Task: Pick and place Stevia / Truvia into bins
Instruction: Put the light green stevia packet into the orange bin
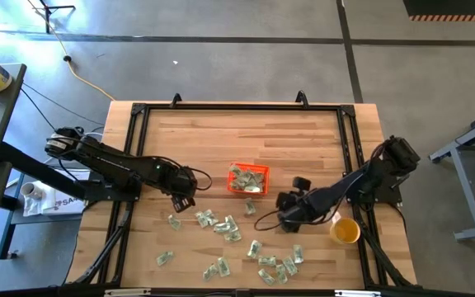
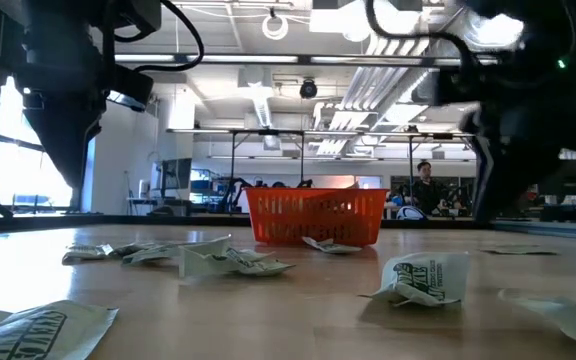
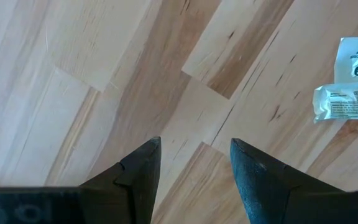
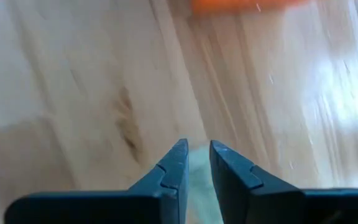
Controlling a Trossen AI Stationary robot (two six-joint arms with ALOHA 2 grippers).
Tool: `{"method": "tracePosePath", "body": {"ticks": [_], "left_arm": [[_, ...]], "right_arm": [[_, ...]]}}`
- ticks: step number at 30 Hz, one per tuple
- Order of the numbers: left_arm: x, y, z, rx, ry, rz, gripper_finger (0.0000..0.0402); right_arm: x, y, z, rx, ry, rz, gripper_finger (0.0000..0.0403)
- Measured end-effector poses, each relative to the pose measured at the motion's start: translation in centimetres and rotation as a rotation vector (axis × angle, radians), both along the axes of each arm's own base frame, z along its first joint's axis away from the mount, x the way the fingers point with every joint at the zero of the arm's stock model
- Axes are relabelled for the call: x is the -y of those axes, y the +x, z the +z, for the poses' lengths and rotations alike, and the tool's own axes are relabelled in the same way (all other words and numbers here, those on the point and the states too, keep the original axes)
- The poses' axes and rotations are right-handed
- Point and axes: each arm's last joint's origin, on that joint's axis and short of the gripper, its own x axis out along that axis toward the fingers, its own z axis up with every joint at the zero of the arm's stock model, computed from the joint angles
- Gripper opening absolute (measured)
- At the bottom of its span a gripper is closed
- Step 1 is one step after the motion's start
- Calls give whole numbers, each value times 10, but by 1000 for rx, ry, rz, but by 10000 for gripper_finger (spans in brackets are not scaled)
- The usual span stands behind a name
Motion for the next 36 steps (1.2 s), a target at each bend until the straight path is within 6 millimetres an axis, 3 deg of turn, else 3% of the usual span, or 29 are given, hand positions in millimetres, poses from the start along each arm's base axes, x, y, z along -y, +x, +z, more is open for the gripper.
{"method": "tracePosePath", "body": {"ticks": [7,16,20,25,36], "left_arm": [[0,0,0,4,-1,3,225],[1,4,1,38,-6,1,225],[1,5,1,53,-8,-5,225],[1,6,1,57,-8,-5,225],[1,5,1,62,-19,46,225]], "right_arm": [[-5,18,25,36,-13,119,102],[9,-14,11,-230,-116,48,233],[18,-19,5,-314,-41,111,273],[21,-13,-7,-269,79,303,281],[51,-14,-24,-275,115,329,275]]}}
